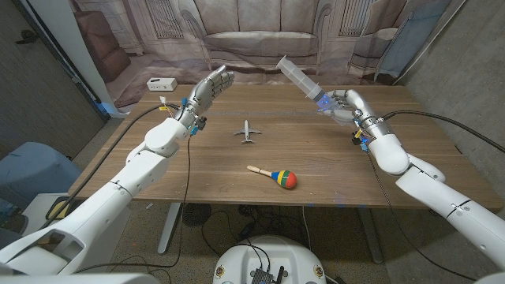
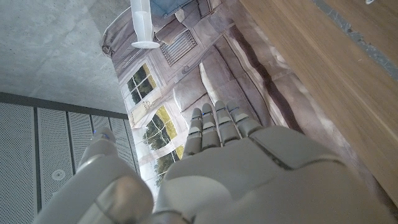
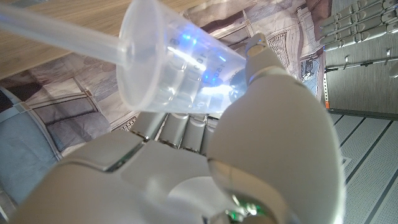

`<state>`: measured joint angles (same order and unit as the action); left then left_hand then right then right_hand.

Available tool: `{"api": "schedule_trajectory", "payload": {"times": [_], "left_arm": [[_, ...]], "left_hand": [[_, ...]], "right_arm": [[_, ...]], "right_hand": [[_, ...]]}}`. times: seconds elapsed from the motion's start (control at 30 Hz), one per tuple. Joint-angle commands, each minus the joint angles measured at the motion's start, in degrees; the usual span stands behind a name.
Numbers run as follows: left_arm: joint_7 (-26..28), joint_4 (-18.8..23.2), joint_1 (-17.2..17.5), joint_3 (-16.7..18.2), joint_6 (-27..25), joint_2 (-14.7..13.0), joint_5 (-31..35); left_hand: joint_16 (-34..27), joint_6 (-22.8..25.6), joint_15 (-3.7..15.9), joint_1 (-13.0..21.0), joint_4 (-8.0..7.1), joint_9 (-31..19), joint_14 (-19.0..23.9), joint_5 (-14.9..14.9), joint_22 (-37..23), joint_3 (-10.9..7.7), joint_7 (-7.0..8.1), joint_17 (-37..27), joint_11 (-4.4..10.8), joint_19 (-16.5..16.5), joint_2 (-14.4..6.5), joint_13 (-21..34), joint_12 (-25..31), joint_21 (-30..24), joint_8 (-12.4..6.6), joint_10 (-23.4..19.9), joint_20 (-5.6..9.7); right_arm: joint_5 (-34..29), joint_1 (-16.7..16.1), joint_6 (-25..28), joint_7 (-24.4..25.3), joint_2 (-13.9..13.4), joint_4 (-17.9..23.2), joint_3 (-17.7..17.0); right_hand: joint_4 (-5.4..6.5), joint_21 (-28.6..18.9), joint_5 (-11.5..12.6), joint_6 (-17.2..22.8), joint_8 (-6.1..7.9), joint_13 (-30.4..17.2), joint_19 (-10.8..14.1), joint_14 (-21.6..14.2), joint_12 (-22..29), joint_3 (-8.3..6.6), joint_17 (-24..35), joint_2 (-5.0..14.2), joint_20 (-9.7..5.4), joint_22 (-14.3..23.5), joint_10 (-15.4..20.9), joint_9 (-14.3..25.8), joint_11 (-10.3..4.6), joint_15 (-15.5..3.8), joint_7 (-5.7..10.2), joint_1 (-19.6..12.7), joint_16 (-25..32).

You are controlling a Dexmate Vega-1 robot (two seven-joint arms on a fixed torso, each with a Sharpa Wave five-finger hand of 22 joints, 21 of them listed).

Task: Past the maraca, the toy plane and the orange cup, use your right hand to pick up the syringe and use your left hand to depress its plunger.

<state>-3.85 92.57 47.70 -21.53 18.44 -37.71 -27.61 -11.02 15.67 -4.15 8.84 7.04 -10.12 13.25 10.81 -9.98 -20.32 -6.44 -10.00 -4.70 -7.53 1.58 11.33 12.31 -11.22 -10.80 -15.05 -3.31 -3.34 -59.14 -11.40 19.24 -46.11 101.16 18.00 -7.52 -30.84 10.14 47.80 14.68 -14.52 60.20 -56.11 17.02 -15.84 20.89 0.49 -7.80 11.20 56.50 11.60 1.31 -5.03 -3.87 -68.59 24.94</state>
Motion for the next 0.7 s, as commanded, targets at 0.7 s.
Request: {"api": "schedule_trajectory", "payload": {"times": [0.7], "left_arm": [[-3.7,-2.2,-4.5,-2.1,3.6,1.7,2.5]], "left_hand": [[0.2,0.1,0.25,0.6,0.05,-0.2,0.0,0.0,-0.2,0.07,0.30,-0.3,0.45,-0.4,-0.6,0.1,-0.1,-0.2,0.00,-0.1,0.14]], "right_arm": [[-1.0,0.3,3.2,-1.6,0.1,2.8,0.9]], "right_hand": [[4.60,-1.3,0.0,5.7,-0.48,-0.5,-0.1,-3.7,0.1,-6.49,0.6,9.87,-0.75,0.1,0.5,0.3,-0.47,-6.06,5.33,0.2,-0.7]]}}
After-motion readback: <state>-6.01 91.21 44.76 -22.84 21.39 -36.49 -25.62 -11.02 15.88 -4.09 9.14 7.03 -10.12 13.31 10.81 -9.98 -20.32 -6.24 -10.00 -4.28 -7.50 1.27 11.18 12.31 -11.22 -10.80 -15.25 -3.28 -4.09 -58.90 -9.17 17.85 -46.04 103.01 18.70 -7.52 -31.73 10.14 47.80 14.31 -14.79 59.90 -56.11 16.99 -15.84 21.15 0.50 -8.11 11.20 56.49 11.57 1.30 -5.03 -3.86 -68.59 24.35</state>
